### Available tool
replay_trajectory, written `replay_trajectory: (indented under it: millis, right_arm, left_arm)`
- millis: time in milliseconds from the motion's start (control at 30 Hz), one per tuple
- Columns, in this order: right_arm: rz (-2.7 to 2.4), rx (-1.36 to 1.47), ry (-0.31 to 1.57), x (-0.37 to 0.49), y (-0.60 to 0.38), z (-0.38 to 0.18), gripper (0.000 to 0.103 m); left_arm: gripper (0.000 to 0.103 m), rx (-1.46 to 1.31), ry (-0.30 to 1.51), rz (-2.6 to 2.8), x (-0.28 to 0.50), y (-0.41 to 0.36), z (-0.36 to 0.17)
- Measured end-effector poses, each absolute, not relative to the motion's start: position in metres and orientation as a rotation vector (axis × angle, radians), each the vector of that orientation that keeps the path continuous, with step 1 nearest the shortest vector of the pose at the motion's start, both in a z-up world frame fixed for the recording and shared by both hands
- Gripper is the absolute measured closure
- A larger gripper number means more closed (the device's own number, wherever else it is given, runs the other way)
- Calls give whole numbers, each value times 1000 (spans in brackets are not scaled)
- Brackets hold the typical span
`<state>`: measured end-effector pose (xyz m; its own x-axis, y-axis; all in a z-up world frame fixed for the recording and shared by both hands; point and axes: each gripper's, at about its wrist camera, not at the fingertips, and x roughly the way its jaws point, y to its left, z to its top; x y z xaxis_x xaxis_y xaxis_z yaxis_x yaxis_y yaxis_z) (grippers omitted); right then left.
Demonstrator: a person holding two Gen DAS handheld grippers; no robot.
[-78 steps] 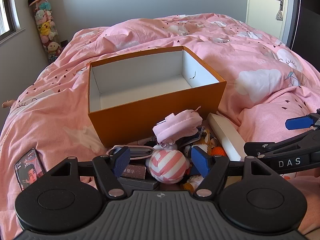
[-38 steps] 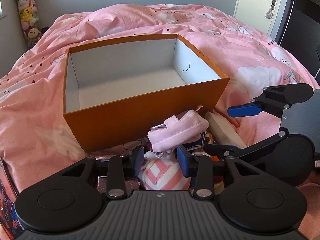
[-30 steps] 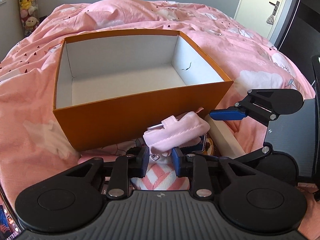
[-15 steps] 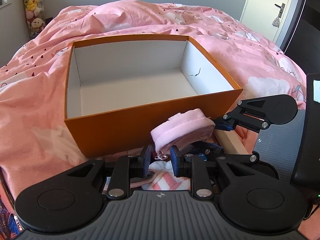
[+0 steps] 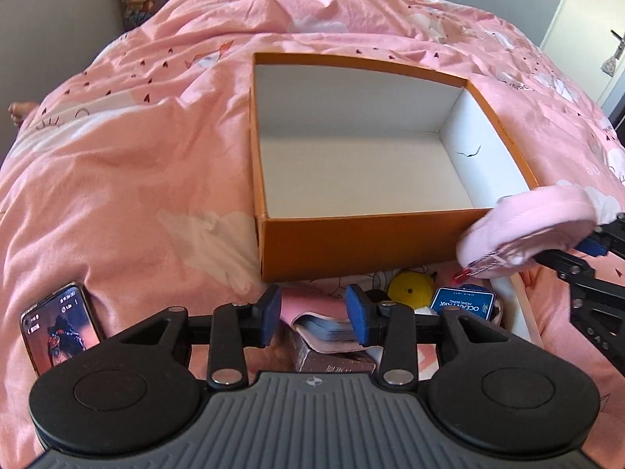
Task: Organize objects
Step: 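Grasp the pink backpack with the right gripper and lift it, then carry the pink backpack with the right gripper over the orange box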
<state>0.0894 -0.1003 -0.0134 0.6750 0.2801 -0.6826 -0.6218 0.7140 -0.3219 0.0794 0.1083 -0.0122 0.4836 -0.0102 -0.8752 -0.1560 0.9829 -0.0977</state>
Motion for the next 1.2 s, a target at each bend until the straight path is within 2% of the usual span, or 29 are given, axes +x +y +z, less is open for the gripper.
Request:
replay_trajectory:
  millis: [233, 433, 633, 867, 1033, 1133, 1200]
  right_arm:
    - [529, -355, 818, 103, -143, 12, 81]
    - [481, -223, 894, 118, -160, -3, 81]
    - [446, -196, 928, 131, -165, -16, 81]
    - [406, -96, 941, 144, -175, -24, 79]
    - [380, -44, 899, 143, -181, -19, 79]
    - [375, 1, 869, 142, -187, -12, 80]
    - [378, 19, 857, 143, -190, -7, 81]
  left_arm:
    - [38, -367, 1213, 73, 97, 139, -35]
    - [36, -588, 1320, 98, 112, 159, -68]
    - [38, -656, 1353, 110, 120, 159, -87]
    - [61, -690, 1304, 135, 118, 154, -88]
    - [65, -613, 1225, 118, 105, 134, -75]
    - [69, -557, 1169, 96, 98, 122, -63]
    - [77, -524, 1136, 81, 92, 117, -53]
